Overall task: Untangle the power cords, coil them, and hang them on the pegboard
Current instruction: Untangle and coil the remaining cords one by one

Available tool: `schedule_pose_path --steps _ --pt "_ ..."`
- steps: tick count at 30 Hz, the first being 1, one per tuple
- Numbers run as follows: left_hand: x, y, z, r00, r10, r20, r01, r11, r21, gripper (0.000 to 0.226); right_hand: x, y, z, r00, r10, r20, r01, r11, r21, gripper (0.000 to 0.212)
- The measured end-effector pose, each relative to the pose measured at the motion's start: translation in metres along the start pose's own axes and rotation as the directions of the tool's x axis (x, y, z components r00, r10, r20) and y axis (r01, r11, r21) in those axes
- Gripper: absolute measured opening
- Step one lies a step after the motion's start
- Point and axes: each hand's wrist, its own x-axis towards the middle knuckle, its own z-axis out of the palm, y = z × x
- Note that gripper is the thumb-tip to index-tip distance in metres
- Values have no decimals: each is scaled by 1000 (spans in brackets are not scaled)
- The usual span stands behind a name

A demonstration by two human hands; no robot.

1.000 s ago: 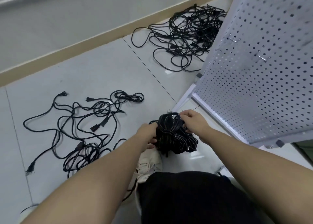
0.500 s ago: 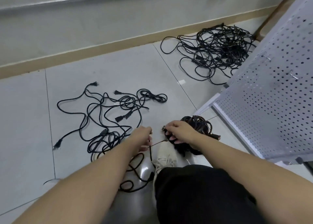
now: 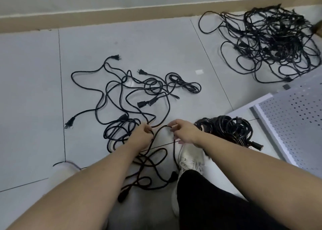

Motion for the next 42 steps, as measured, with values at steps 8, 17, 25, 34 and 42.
schedule_pose_path --steps 8,17,25,34,42 --pt "23 -27 14 967 236 -97 -213 956 203 29 51 -5 14 987 -157 -42 125 896 -426 83" --pt "17 -18 -11 981 191 -38 -150 865 480 34 35 -25 9 944 -330 24 258 686 -681 35" --pt "-42 9 -58 945 317 -86 -215 794 568 33 -53 -56 -18 693 -719 52 592 527 -610 35" --pt "-144 74 -98 913 379 -148 -353 919 178 31 -162 -112 -37 742 -668 -57 604 702 -376 19" --pt "-238 117 -101 870 470 -151 -492 849 -194 22 -248 -150 -43 697 -670 -257 706 703 82 25"
